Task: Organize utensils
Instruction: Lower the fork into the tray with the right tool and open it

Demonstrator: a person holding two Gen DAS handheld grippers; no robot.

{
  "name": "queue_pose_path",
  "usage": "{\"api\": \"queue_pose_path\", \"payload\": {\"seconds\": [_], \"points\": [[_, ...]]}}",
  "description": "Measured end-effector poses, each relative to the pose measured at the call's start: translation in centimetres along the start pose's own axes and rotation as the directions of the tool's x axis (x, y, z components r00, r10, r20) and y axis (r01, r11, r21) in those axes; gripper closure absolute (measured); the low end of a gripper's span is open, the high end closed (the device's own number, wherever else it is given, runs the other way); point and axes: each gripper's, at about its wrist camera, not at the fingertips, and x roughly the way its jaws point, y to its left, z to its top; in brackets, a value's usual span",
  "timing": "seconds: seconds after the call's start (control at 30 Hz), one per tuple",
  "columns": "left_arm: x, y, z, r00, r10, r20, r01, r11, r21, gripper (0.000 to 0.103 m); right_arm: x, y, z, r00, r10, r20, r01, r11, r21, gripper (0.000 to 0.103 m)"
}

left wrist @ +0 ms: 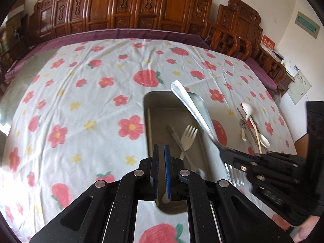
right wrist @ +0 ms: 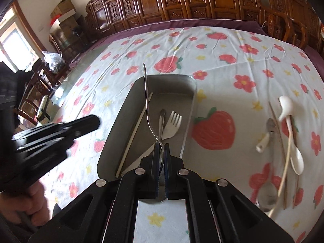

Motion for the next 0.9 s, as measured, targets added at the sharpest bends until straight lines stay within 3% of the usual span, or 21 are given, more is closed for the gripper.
{"api": "queue_pose_path", "payload": {"seconds": [0.37, 0.47, 0.67, 0.9], "points": [[-2.8, 1.3, -1.2, 1.0, 0.018, 0.018, -0.018, 1.0, 0.007, 0.099, 3.3, 0.9, -0.2, 0.998, -0.06, -0.018, 0.06, 0.998, 0.005, 0.097], [-3.0, 1.2, -1.3, 1.0, 0.019, 0.02, -0.019, 1.0, 0.007, 0.099, 3.2, 0.9, -0.1, 1.0, -0.018, -0.007, 0.018, 1.0, 0.0, 0.094], [-3.5, 1.1, -1.6, 0.999, 0.022, 0.025, -0.023, 1.0, 0.016, 0.099, 1.9, 1.4, -0.2, 0.999, 0.049, 0.015, -0.049, 0.999, -0.023, 0.094], [-4.7, -0.5, -2.1, 0.999, 0.011, 0.039, -0.012, 0.999, 0.033, 0.099, -2.7, 0.1, -1.7, 0.997, 0.023, 0.078, -0.018, 0.998, -0.056, 0.094]]}}
